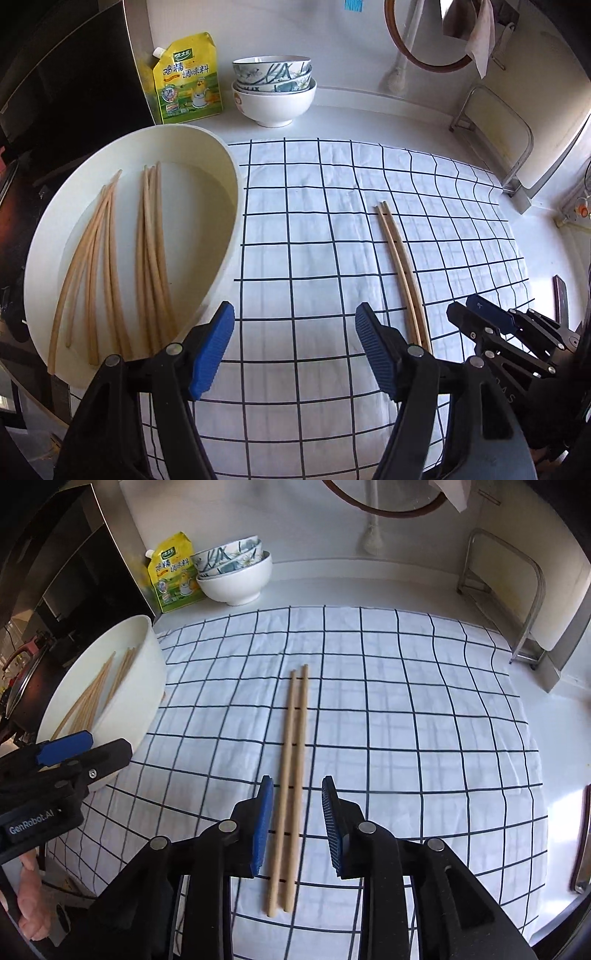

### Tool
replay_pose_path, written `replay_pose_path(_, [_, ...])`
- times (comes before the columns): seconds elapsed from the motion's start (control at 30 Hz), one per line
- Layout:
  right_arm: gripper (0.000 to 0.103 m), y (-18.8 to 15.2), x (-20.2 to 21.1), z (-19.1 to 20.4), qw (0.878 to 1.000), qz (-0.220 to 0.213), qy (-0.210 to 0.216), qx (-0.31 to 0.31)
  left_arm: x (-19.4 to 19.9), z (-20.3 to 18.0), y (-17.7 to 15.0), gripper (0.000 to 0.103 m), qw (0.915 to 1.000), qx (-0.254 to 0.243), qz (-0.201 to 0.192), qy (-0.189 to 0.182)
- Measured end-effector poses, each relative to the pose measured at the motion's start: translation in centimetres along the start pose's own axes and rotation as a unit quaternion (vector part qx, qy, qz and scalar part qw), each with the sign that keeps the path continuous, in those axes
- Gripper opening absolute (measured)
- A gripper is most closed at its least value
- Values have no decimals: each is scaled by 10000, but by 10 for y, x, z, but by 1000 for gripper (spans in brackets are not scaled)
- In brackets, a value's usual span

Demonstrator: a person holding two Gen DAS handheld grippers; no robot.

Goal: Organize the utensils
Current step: 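Move both open tools back down to the last two chopsticks on the cloth, then close the right tool on one of the last chopsticks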

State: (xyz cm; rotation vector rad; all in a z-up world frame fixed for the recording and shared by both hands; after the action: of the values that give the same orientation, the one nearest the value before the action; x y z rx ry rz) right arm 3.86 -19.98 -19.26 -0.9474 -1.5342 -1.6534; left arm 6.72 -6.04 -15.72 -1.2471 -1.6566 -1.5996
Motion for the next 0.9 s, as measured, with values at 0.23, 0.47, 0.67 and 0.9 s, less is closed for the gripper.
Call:
replay_pose_path(0.23, [26, -11, -20, -2, 9999, 89, 62, 19, -14, -8, -6, 68, 10000, -1, 61, 33])
replay_pose_path(0.47, [26, -12, -34, 5, 9999, 93, -3, 142, -23, -5, -12, 68, 9998, 60, 165, 90])
replay_pose_path(0.67, [26, -15, -40, 9, 9996, 88, -15, 251, -26, -3, -15, 68, 9997, 90, 198, 129])
replay_pose_path(0.9, [21, -12, -44, 14, 9983, -8, -90, 569, -29, -9, -16, 68, 9996, 62, 239, 109])
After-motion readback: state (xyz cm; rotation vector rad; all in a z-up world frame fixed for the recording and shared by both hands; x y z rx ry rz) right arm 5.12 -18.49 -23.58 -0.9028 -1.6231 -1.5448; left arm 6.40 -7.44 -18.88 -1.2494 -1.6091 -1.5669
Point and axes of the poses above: each gripper's, at about its wrist camera, not at the fingertips, and x roughly against the way its jaws point, z to its left, y to its top, the point moved 10 cm from there along -x, roughly the way its jaws point, and after that the axes turned 8 degrees about -y, right-handed, at the moved point
